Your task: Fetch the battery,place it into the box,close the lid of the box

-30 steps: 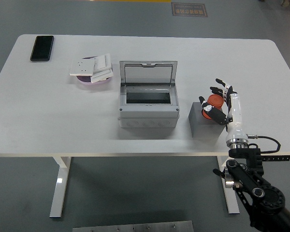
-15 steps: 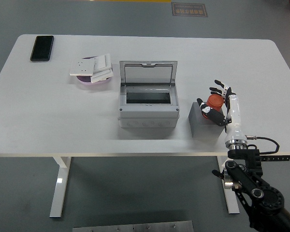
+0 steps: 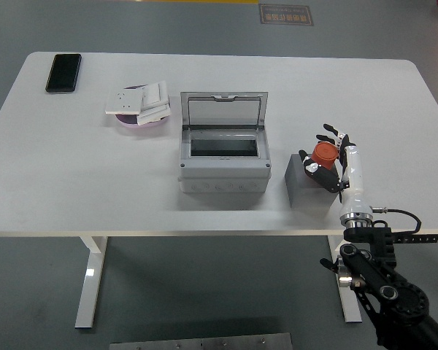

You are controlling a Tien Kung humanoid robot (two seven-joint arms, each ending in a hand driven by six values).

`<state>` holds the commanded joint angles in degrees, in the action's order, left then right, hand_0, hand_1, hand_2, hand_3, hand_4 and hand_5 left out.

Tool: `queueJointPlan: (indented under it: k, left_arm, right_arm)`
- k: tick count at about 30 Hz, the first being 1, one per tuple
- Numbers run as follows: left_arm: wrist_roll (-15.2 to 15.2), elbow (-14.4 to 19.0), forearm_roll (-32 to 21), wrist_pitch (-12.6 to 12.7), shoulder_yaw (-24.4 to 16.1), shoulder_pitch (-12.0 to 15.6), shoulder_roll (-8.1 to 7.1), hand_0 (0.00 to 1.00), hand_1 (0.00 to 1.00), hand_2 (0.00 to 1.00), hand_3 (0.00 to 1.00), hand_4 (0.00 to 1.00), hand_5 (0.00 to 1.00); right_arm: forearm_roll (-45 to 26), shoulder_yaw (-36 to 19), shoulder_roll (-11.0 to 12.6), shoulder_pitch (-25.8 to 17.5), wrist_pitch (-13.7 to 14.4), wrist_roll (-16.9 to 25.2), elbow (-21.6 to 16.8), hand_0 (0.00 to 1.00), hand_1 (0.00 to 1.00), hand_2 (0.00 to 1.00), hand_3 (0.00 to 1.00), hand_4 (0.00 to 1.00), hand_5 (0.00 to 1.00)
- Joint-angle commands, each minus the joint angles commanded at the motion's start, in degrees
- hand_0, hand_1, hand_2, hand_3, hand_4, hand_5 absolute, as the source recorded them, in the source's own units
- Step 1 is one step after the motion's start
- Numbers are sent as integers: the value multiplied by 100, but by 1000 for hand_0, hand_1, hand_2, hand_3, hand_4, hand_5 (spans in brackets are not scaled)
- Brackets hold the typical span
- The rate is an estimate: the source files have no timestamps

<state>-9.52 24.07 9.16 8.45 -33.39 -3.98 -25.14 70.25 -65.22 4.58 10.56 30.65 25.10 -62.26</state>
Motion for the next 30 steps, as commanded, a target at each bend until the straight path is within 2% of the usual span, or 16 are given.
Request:
queueJointPlan:
  k: [2, 3, 9, 10, 14, 15, 27, 28, 30]
  left_arm:
    - [1, -1, 12, 4, -8, -1, -2, 602, 729, 601, 599, 719, 212]
    - [1, -1, 18, 6, -12, 0, -3, 602, 730, 601, 599, 719, 211]
    - [-8, 0, 62, 17, -37, 6, 2, 602, 730, 601, 599, 719, 211]
    - [-8, 0, 68, 18, -40, 6, 4, 600, 732, 605, 598, 719, 211]
    - [-2, -1, 89, 24, -50, 4, 11, 600, 732, 605, 598, 719, 211]
    - [0, -1, 90, 25, -51, 4, 11, 599, 739, 608, 599, 720, 210]
    - [-15, 1, 132, 25, -77, -1, 8, 595, 745, 611, 597, 720, 210]
    - [-14, 0, 134, 26, -78, -2, 8, 594, 746, 613, 597, 720, 211]
    - [-14, 0, 142, 29, -84, -5, 5, 594, 746, 613, 597, 720, 211]
  right_arm:
    - [-11, 15, -1, -4, 3, 7, 4, 669, 690, 697, 740, 781, 89]
    - [-12, 20, -2, -5, 7, 9, 6, 662, 686, 705, 738, 752, 52]
    - [6, 30, -4, -10, 31, 4, 2, 662, 686, 705, 738, 752, 52]
    - [3, 32, -5, -10, 33, 5, 1, 622, 699, 737, 740, 753, 59]
    - [12, 49, -9, -10, 61, -2, -3, 622, 699, 737, 740, 753, 59]
    - [13, 52, -10, -11, 70, -3, -4, 557, 733, 783, 768, 715, 2]
    - [31, 88, -13, -18, 134, -58, -19, 548, 732, 778, 767, 692, 2]
    - [35, 88, -14, -17, 138, -62, -21, 538, 727, 769, 756, 651, 2]
    - [45, 89, -13, -16, 143, -76, -24, 538, 727, 769, 756, 651, 2]
